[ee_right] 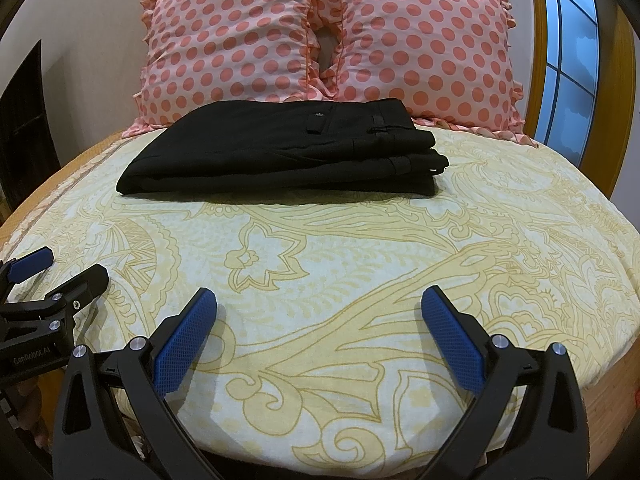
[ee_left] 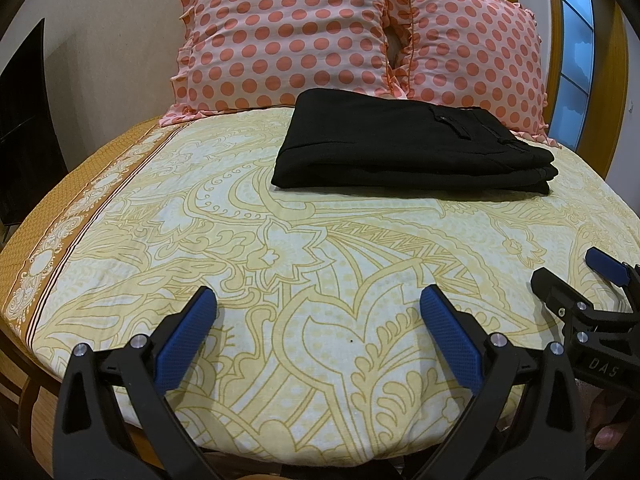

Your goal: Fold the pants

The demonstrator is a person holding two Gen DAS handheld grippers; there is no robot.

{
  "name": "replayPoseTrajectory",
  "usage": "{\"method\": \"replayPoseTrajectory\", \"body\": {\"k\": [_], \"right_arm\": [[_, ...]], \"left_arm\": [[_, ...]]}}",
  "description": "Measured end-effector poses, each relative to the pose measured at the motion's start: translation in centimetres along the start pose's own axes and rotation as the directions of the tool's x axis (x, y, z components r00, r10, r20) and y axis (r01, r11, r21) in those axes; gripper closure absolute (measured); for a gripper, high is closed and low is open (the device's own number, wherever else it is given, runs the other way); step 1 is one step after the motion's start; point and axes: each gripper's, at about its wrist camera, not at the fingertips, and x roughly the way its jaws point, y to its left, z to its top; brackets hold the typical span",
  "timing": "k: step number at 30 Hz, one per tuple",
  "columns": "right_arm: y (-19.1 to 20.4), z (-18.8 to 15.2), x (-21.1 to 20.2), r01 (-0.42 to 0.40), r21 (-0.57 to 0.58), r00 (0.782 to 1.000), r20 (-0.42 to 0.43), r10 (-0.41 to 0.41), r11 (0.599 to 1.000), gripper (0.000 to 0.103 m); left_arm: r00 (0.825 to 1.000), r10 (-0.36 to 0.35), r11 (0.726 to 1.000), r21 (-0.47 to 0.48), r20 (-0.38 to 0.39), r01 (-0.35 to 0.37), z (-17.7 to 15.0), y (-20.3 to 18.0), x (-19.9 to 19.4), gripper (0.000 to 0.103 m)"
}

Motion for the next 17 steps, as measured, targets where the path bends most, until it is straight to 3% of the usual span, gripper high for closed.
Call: {"method": "replayPoseTrajectory", "body": {"k": [17], "right_arm": [[0.02,0.07,0.09,0.001,0.001,1.0,0.001,-0.001,1.0,0.001]], "left_arm": [[1.0,-0.003,1.0,0.004,-0.007,0.003,-0.03,0.21,-0.02,0.002]]}}
